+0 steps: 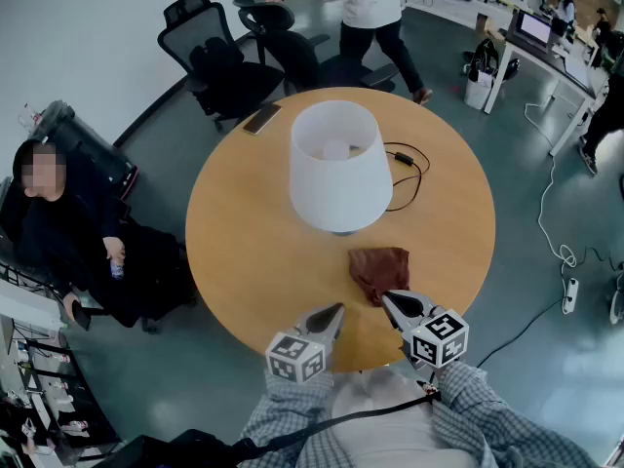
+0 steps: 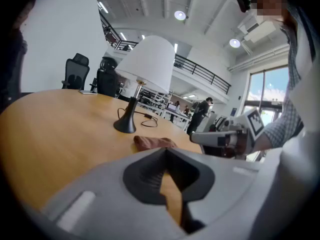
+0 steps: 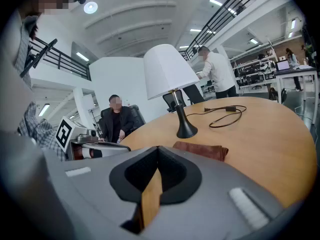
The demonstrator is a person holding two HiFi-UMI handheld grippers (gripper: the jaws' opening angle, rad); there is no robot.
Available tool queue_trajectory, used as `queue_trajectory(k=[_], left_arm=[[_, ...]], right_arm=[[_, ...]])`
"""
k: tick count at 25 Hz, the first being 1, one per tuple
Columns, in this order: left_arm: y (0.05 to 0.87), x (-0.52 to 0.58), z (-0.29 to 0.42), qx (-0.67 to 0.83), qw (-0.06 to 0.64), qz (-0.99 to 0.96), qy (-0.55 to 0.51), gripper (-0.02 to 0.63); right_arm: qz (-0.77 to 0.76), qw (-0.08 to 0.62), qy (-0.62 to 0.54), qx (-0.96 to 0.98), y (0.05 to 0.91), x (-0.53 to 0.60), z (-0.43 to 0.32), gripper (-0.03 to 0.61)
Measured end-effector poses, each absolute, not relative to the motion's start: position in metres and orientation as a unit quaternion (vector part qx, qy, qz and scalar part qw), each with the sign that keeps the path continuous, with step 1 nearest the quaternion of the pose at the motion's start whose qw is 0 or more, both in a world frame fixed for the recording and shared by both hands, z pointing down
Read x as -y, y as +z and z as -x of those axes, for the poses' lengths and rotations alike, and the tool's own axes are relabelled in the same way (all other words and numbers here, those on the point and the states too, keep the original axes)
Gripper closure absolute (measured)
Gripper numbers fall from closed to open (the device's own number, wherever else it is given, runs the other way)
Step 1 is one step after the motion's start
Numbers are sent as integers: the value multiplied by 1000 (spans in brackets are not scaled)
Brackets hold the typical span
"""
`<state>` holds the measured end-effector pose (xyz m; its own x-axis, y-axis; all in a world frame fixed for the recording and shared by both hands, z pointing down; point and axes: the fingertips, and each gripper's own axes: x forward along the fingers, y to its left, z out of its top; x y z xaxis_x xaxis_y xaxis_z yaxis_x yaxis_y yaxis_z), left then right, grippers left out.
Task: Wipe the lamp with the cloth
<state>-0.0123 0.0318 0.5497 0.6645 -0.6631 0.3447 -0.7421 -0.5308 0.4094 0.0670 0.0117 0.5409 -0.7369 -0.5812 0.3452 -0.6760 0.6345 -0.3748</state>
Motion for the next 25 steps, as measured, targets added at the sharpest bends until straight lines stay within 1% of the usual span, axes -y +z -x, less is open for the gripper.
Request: queue_trajectory(k=[4,18,25], left_arm=[[551,-39,-1,378,251,-886,102,614],[551,-41,-6,379,257,-884,91,614],[550,-43,-7,381,257,-883,92,614]], right_arm=[[-351,105,247,897,544,-13,-68,575],[-352,104,250,896,544,-14,-72,575],[-352,93,256,896,541,-15,-74,575]])
